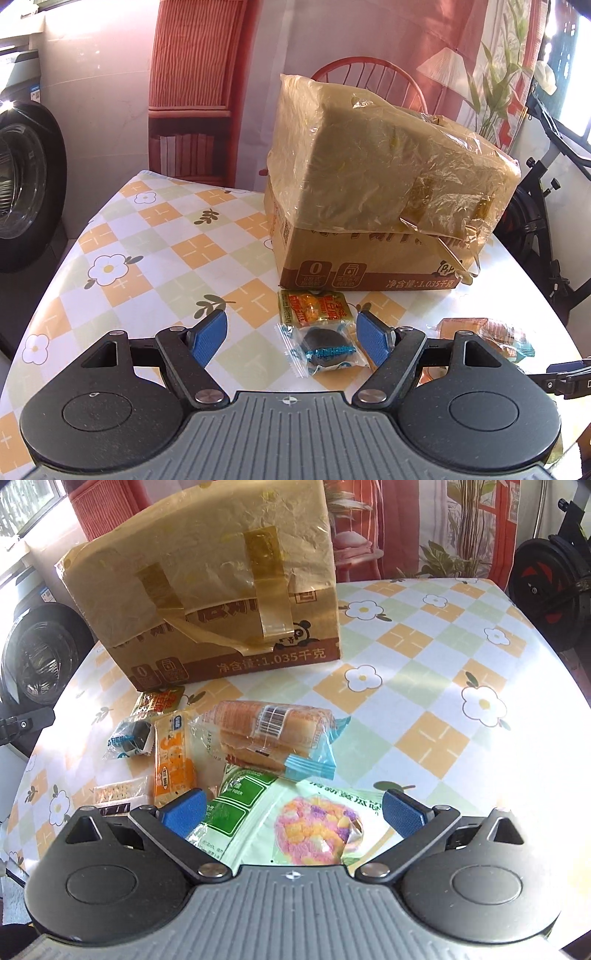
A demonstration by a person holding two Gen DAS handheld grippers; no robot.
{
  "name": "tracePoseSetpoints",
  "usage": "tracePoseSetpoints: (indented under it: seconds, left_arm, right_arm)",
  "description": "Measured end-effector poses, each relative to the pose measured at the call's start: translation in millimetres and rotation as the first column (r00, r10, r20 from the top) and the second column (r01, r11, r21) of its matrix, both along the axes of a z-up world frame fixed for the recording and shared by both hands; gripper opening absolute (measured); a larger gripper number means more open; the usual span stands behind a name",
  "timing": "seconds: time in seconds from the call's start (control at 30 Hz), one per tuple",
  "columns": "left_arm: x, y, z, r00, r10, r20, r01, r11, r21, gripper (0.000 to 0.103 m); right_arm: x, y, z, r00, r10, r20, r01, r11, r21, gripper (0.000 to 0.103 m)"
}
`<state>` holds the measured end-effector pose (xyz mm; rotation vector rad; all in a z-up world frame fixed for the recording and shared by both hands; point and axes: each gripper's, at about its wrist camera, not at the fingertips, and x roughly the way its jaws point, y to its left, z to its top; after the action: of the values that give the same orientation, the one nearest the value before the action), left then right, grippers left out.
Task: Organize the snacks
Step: 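Move both tools back to the snack pile, then grasp the pastel candy bag with the right tool while the left tool grasps a small brown-wrapped sweet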
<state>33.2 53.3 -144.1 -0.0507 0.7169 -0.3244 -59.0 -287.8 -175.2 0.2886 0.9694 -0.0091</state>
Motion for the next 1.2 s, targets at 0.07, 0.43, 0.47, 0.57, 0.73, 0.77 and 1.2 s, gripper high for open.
tracePoseSetpoints:
  seconds: [0.07,0.43,0.47,0.57,0.73,0.77,1.2]
  left_arm:
    - [0,0,-2,1.0,0.0,-0.007,0.0,1.0,-0.006,0.079]
    - [-6,-5,-18,0.998,-0.012,-0.054,0.011,1.0,-0.02,0.079]
    - [-6,-6,-20,0.998,-0.012,-0.063,0.011,1.0,-0.019,0.079]
    - [-8,-8,-25,0.997,-0.019,-0.076,0.018,1.0,-0.016,0.079]
    - [-9,-10,-31,0.995,-0.026,-0.094,0.024,0.999,-0.024,0.078]
    - [-9,-10,-32,0.995,-0.026,-0.1,0.022,0.999,-0.037,0.078]
    - [-16,-19,-41,0.988,-0.073,-0.138,0.064,0.996,-0.067,0.072]
  right_arm:
    - [-2,-2,-2,1.0,-0.017,-0.015,0.018,1.0,0.018,0.103]
    - [3,12,-20,0.999,0.032,-0.009,-0.031,0.997,0.071,0.103]
    - [4,11,-21,0.999,0.033,-0.005,-0.033,0.997,0.068,0.103]
    - [5,6,-26,1.0,0.016,0.007,-0.016,0.995,0.096,0.103]
    - [8,8,-31,0.999,0.038,0.021,-0.041,0.994,0.106,0.103]
    - [8,9,-32,0.999,0.039,0.021,-0.041,0.994,0.103,0.103]
    - [8,29,-34,0.982,0.154,0.113,-0.154,0.988,-0.004,0.102]
